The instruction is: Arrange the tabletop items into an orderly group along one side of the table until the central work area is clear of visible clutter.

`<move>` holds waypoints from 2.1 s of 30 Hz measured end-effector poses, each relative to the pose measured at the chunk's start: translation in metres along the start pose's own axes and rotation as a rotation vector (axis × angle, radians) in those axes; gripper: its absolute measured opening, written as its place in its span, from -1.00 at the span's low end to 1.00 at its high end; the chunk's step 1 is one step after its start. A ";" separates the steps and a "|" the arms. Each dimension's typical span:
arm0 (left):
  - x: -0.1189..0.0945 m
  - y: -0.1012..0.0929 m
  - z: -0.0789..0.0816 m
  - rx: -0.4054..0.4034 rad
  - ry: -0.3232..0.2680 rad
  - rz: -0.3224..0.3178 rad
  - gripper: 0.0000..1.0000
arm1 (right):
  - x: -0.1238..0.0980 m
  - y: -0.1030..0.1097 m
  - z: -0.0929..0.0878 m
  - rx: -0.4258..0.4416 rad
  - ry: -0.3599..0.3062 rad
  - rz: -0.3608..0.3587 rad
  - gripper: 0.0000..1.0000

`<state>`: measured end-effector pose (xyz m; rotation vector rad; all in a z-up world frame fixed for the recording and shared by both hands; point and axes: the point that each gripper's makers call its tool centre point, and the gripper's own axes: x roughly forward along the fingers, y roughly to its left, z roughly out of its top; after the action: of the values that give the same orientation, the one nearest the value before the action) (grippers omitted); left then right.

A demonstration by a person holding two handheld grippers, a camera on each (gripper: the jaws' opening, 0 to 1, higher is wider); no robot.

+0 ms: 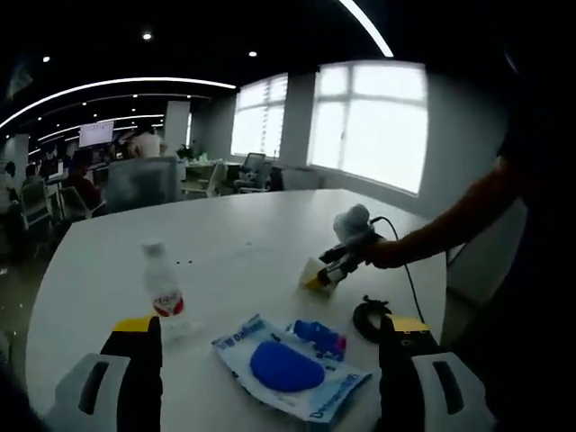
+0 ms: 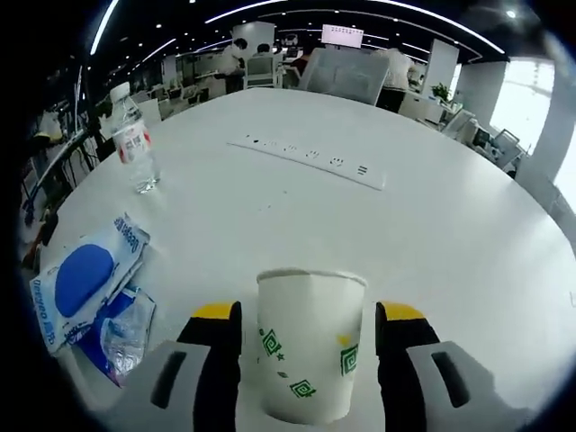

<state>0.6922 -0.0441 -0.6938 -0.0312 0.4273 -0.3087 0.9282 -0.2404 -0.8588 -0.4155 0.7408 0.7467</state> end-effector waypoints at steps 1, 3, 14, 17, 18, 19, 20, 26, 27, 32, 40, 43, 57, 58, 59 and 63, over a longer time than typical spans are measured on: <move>0.000 0.000 0.000 0.001 0.001 0.004 0.99 | 0.001 0.000 0.000 0.000 0.001 0.000 0.03; 0.000 0.001 0.000 0.004 0.001 0.009 0.99 | 0.002 0.001 0.000 -0.003 0.000 0.003 -0.05; 0.007 -0.003 -0.005 0.010 0.017 -0.025 0.85 | -0.002 -0.001 -0.001 0.004 0.001 0.000 -0.20; 0.010 -0.007 -0.006 0.016 0.022 -0.045 0.82 | -0.006 -0.001 -0.003 0.018 -0.005 0.001 -0.20; 0.010 -0.009 -0.006 0.016 0.023 -0.053 0.80 | -0.007 -0.002 -0.002 0.022 -0.009 0.001 -0.20; 0.012 -0.011 -0.005 0.016 0.023 -0.063 0.77 | -0.011 -0.002 0.000 0.029 -0.022 0.001 -0.21; 0.013 -0.013 -0.005 0.015 0.023 -0.072 0.74 | -0.013 -0.001 0.003 0.031 -0.037 0.002 -0.21; 0.026 -0.024 0.001 0.042 0.029 -0.126 0.64 | -0.028 0.003 0.008 0.030 -0.079 0.005 -0.23; 0.028 -0.025 0.002 0.050 0.028 -0.133 0.63 | -0.032 0.005 0.008 0.034 -0.086 0.006 -0.23; 0.041 -0.033 0.010 0.057 0.026 -0.165 0.54 | -0.046 0.019 0.015 0.050 -0.139 0.035 -0.24; 0.060 -0.044 0.021 0.098 0.050 -0.194 0.42 | -0.066 0.041 0.019 0.051 -0.208 0.074 -0.24; 0.067 -0.053 0.025 0.131 0.060 -0.224 0.34 | -0.079 0.053 0.024 0.049 -0.239 0.094 -0.24; 0.103 -0.075 0.042 0.111 0.113 -0.263 0.08 | -0.119 0.081 0.038 0.037 -0.352 0.155 -0.24; 0.104 -0.076 0.043 0.103 0.115 -0.263 0.07 | -0.123 0.082 0.038 0.036 -0.357 0.156 -0.24; 0.105 -0.076 0.044 0.095 0.117 -0.262 0.05 | -0.126 0.085 0.039 0.033 -0.367 0.162 -0.24; 0.112 -0.075 0.048 0.076 0.120 -0.247 0.00 | -0.131 0.090 0.038 0.025 -0.376 0.171 -0.24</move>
<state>0.7874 -0.1514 -0.6886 0.0096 0.5319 -0.5721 0.8139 -0.2179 -0.7448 -0.1808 0.4342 0.9439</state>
